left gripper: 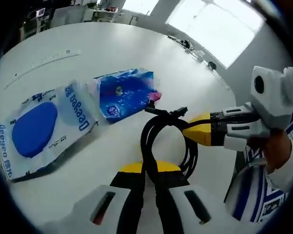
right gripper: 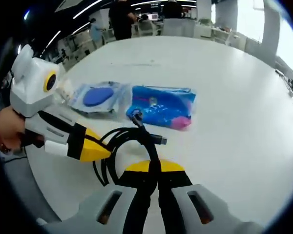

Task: Arrange the tabletop items into an orderly group along one side of the table until the central work area is clear of visible clutter.

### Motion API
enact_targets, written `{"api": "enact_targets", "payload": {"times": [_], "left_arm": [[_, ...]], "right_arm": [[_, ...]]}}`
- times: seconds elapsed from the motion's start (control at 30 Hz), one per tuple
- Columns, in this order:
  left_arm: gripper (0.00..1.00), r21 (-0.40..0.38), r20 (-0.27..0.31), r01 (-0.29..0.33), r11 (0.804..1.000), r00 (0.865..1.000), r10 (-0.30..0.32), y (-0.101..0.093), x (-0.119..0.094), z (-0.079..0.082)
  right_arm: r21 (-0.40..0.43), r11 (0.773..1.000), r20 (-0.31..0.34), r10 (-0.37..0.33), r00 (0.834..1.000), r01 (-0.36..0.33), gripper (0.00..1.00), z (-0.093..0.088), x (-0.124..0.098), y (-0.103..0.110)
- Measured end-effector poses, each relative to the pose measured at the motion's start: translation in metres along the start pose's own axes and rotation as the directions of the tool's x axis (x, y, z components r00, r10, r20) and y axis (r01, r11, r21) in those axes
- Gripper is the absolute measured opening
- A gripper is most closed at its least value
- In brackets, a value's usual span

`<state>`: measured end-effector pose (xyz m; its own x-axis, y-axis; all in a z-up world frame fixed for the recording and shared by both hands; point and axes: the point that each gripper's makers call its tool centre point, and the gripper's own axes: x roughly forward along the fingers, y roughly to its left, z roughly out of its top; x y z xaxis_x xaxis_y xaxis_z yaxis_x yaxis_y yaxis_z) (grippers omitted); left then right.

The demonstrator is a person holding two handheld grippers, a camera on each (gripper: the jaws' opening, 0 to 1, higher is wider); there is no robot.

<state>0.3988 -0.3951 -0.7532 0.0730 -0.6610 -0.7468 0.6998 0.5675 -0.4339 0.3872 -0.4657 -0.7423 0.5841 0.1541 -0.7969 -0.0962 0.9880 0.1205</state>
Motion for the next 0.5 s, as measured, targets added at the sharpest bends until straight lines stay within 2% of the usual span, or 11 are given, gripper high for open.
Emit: {"api": "enact_targets", "payload": {"times": [0.23, 0.37, 0.5], "left_arm": [[0.04, -0.045, -0.024, 0.003, 0.999, 1.000, -0.004, 0.005, 0.009, -0.003], [0.05, -0.062, -0.018, 0.012, 0.998, 1.000, -0.013, 0.005, 0.009, -0.002], [0.06, -0.070, -0.008, 0.018, 0.997, 1.000, -0.018, 0.004, 0.009, -0.002]], "right_arm": [[0.001, 1.000, -0.021, 0.001, 1.000, -0.001, 0.01, -0.006, 0.013, -0.005], [-0.007, 1.000, -0.034, -0.003, 0.999, 0.003, 0.01, -0.012, 0.017, -0.007], [-0.025, 1.000, -0.020, -0.010, 1.000, 0.010, 0.02, -0.012, 0.017, -0.008]]}}
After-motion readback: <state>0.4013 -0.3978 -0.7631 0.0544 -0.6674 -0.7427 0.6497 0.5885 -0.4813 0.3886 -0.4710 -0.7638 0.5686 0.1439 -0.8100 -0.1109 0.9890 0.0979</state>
